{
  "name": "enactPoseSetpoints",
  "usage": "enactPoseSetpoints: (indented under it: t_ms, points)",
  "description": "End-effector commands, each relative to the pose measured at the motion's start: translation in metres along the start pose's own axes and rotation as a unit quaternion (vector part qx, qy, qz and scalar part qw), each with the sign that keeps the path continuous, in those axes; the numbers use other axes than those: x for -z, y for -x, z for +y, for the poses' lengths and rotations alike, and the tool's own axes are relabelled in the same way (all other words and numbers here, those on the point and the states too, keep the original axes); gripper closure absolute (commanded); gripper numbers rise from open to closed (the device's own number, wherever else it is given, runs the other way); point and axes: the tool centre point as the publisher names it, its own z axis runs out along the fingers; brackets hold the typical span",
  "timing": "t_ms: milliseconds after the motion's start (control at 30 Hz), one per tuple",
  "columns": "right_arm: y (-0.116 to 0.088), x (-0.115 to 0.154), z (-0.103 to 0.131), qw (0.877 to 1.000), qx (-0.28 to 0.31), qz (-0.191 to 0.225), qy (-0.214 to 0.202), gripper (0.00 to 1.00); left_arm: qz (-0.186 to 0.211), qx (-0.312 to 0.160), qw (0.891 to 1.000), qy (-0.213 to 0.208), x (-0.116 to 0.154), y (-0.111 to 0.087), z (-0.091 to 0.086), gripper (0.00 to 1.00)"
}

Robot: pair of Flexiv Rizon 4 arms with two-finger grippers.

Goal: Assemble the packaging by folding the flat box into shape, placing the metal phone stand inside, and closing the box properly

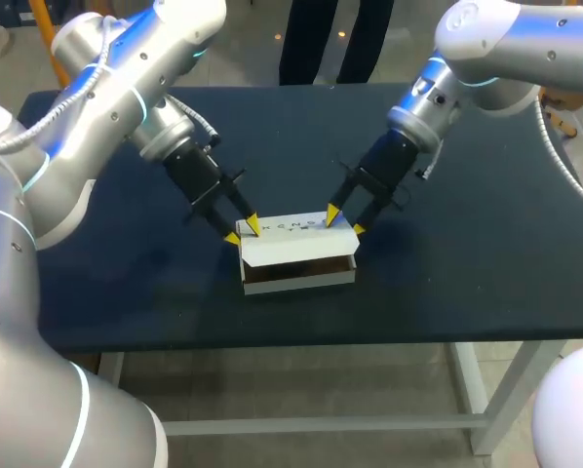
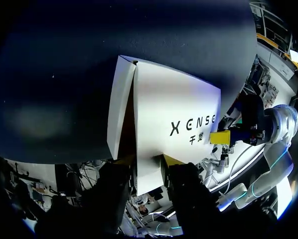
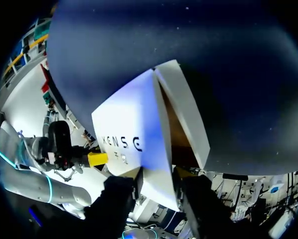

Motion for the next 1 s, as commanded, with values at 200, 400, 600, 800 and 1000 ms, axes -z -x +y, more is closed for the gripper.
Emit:
enactPoseSetpoints:
  t_ms: [200,400,600,800,1000]
  points:
    - [0.004,-0.008,0.003,1.0,-0.002,0.003,0.0,0.57,-0.006,-0.002,1.0,0.022,-0.008,-0.002,-0.005,0.67]
    - [0.006,-0.009,0.004,1.0,-0.003,0.003,-0.003,0.57,-0.012,-0.002,1.0,0.017,-0.011,0.0,-0.004,0.65]
    - [0.007,-0.009,0.004,1.0,-0.001,0.003,-0.002,0.56,-0.024,0.001,1.0,0.001,-0.009,0.002,-0.001,0.59]
    - [0.007,-0.008,0.004,1.0,0.002,0.003,-0.001,0.55,-0.032,0.002,0.999,-0.025,-0.002,0.006,0.006,0.52]
    - [0.008,-0.008,0.006,1.0,0.005,0.001,-0.001,0.52,-0.044,-0.003,0.997,-0.057,0.013,0.007,0.018,0.37]
